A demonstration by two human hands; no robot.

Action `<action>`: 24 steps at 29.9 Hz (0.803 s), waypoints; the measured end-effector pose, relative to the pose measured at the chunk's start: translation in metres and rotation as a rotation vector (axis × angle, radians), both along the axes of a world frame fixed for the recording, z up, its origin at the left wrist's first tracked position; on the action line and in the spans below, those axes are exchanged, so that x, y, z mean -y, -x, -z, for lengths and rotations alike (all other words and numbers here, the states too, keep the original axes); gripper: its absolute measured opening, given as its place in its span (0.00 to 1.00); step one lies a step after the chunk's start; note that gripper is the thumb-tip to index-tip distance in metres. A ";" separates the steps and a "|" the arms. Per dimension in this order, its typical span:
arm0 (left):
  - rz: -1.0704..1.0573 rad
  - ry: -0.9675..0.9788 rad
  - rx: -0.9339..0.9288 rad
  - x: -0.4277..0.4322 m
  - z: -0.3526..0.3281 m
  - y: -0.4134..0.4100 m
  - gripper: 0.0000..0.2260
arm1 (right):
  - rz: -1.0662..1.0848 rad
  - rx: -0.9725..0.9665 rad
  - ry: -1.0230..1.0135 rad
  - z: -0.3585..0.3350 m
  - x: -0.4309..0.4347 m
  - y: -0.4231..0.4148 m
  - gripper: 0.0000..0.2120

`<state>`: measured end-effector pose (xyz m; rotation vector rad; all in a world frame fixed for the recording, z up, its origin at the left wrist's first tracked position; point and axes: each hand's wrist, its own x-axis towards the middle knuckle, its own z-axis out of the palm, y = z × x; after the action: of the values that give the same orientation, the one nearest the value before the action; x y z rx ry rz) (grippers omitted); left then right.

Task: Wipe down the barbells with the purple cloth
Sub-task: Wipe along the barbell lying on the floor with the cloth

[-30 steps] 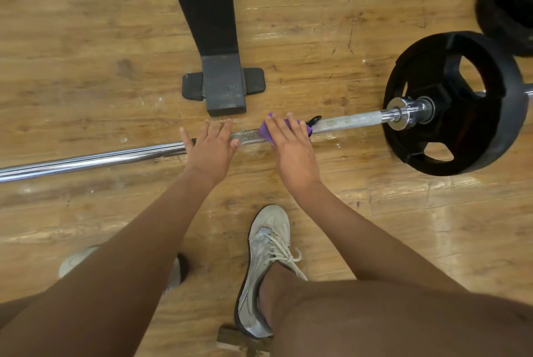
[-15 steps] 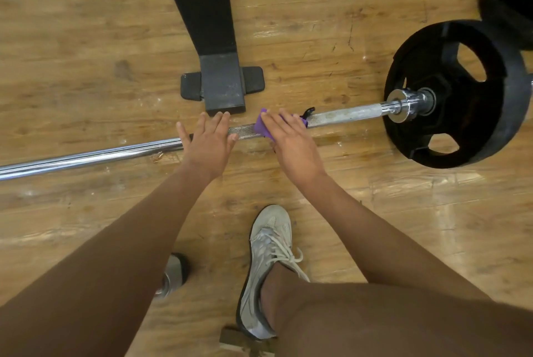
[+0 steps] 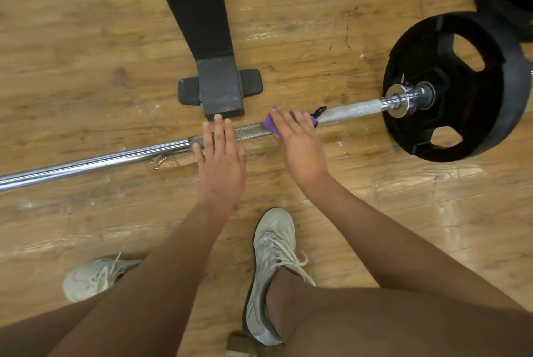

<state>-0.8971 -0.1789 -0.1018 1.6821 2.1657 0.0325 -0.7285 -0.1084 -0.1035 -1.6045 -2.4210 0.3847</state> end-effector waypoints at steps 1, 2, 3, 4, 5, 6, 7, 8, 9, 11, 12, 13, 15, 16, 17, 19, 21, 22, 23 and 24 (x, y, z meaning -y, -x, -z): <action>0.005 -0.003 0.004 0.000 0.001 0.001 0.28 | -0.033 0.000 -0.007 0.000 0.003 0.001 0.27; 0.010 -0.005 0.003 0.000 0.001 0.002 0.28 | -0.054 -0.003 -0.017 -0.001 0.003 0.000 0.28; 0.014 -0.003 0.003 0.000 0.000 0.003 0.28 | -0.063 -0.010 -0.026 -0.002 0.000 -0.003 0.27; 0.017 0.003 0.005 0.000 -0.001 0.004 0.28 | -0.058 -0.019 -0.024 -0.002 -0.005 -0.007 0.25; 0.021 0.006 0.008 -0.001 -0.002 0.005 0.28 | -0.035 -0.031 -0.017 -0.003 -0.010 -0.013 0.24; 0.024 0.010 0.010 -0.002 -0.003 0.006 0.28 | 0.005 -0.043 -0.005 -0.003 -0.015 -0.019 0.22; 0.023 0.015 0.011 -0.003 -0.004 0.006 0.28 | 0.050 -0.053 0.013 -0.004 -0.019 -0.023 0.21; 0.021 0.018 0.010 -0.004 -0.004 0.006 0.28 | 0.085 -0.056 0.030 -0.005 -0.022 -0.026 0.20; 0.018 0.015 0.004 -0.005 -0.003 0.005 0.28 | 0.105 -0.050 0.040 -0.005 -0.023 -0.025 0.20; 0.016 0.011 -0.012 -0.007 -0.001 0.003 0.29 | 0.091 -0.029 0.051 -0.007 -0.020 -0.018 0.20; 0.014 0.014 -0.024 -0.007 -0.001 0.002 0.29 | 0.061 -0.025 0.064 -0.008 -0.018 -0.013 0.21; 0.015 0.019 -0.037 -0.009 0.000 0.002 0.30 | 0.017 -0.031 0.078 -0.009 -0.016 -0.009 0.21; 0.026 0.037 -0.054 -0.011 -0.001 0.004 0.31 | -0.082 -0.035 0.107 -0.009 -0.015 -0.007 0.22; 0.033 0.046 -0.059 -0.012 -0.002 0.005 0.31 | -0.120 -0.022 0.109 -0.009 -0.018 -0.009 0.22; 0.039 0.056 -0.058 -0.014 -0.003 0.006 0.31 | -0.147 -0.008 0.098 -0.009 -0.022 -0.014 0.23; 0.044 0.078 -0.046 -0.017 -0.008 0.007 0.31 | -0.144 -0.003 0.099 -0.012 -0.031 -0.025 0.22; 0.053 0.104 -0.048 -0.023 -0.012 0.009 0.31 | -0.080 -0.019 0.129 -0.015 -0.037 -0.029 0.21; 0.057 0.127 -0.043 -0.026 -0.015 0.011 0.31 | -0.056 -0.020 0.142 -0.017 -0.039 -0.027 0.21; 0.061 0.149 -0.033 -0.029 -0.018 0.012 0.31 | -0.044 -0.010 0.147 -0.017 -0.041 -0.023 0.21; 0.065 0.165 -0.027 -0.032 -0.020 0.014 0.31 | -0.039 0.005 0.151 -0.017 -0.042 -0.019 0.21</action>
<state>-0.9111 -0.1465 -0.0817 1.6660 2.0690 -0.1830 -0.7098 -0.0666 -0.0865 -1.6208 -2.4832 0.5829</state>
